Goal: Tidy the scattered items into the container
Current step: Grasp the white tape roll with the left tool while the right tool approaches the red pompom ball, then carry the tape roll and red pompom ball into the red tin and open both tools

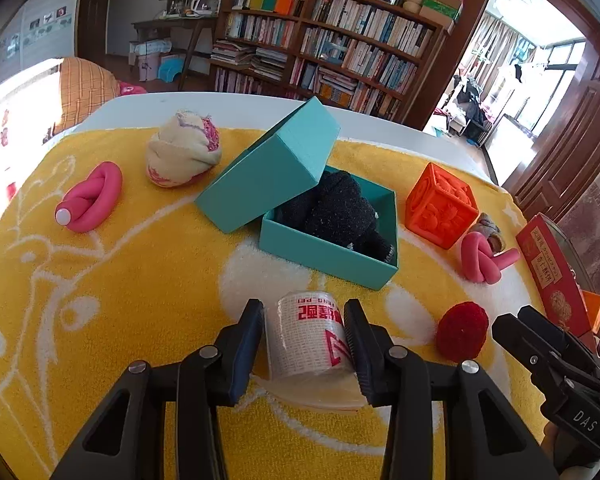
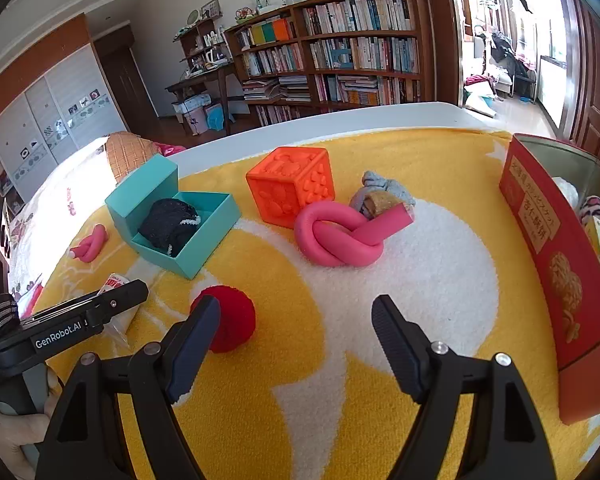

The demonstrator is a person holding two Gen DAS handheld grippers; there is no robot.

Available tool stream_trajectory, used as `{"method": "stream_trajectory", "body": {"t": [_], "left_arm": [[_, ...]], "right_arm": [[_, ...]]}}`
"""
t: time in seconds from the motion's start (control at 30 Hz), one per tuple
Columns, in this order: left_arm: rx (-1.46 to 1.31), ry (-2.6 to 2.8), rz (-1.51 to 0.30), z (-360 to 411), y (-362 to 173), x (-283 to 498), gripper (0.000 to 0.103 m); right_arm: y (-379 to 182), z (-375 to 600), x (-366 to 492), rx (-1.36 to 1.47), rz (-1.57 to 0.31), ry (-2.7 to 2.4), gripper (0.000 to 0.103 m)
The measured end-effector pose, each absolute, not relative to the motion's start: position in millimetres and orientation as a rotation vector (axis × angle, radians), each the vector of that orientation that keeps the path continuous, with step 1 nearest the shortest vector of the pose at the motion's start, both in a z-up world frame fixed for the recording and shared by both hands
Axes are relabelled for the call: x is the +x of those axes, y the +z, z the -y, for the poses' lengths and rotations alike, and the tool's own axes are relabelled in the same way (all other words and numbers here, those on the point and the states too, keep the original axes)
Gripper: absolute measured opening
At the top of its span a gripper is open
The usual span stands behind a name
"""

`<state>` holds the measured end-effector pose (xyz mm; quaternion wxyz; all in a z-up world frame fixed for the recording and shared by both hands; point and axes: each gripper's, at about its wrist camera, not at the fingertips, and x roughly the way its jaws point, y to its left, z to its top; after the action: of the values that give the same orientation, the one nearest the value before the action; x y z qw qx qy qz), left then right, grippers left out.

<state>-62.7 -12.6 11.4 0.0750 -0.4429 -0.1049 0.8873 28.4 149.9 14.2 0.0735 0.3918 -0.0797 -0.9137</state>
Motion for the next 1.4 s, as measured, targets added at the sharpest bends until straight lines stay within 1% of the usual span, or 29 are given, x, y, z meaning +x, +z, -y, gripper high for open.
{"method": "stream_trajectory", "body": {"t": [0.1,0.37,0.4,0.43,0.47,0.5,0.53,0.6,0.77,0.93,1.27,1.4], "left_arm": [[-1.321,2.677,0.297,13,16,-64,0.043],[-1.295,2.717,0.347,28,24,-58,0.043],[-1.289,2.722,0.345,29,25,-57,0.043],[-1.284,2.727,0.345,30,27,-56,0.043],[-1.281,2.729,0.347,30,28,-56,0.043],[-1.279,2.728,0.352,31,29,-56,0.043],[-1.277,2.727,0.355,31,29,-55,0.043],[-1.275,2.727,0.355,31,30,-55,0.043],[-1.267,2.72,0.333,23,30,-55,0.043],[-1.254,2.715,0.3,14,32,-52,0.043],[-1.198,2.681,0.225,-16,46,-44,0.043],[-1.187,2.639,0.205,-35,50,-41,0.043]], "right_arm": [[15,-145,29,1.164,0.22,-2.722,0.081],[14,-119,19,1.211,0.128,-2.633,0.081],[13,-116,17,1.222,0.117,-2.623,0.08],[11,-112,15,1.233,0.1,-2.61,0.077],[9,-108,12,1.25,0.076,-2.597,0.066],[5,-104,8,1.277,0.054,-2.585,0.047],[1,-102,5,1.31,0.051,-2.567,0.042],[-2,-104,4,1.317,0.086,-2.56,0.041],[5,-111,15,1.294,0.087,-2.599,0.04],[22,-137,26,1.253,0.169,-2.654,0.04],[72,-242,63,1.133,0.352,-2.874,0.04],[91,-286,87,1.064,0.364,-3.009,0.04]]}}
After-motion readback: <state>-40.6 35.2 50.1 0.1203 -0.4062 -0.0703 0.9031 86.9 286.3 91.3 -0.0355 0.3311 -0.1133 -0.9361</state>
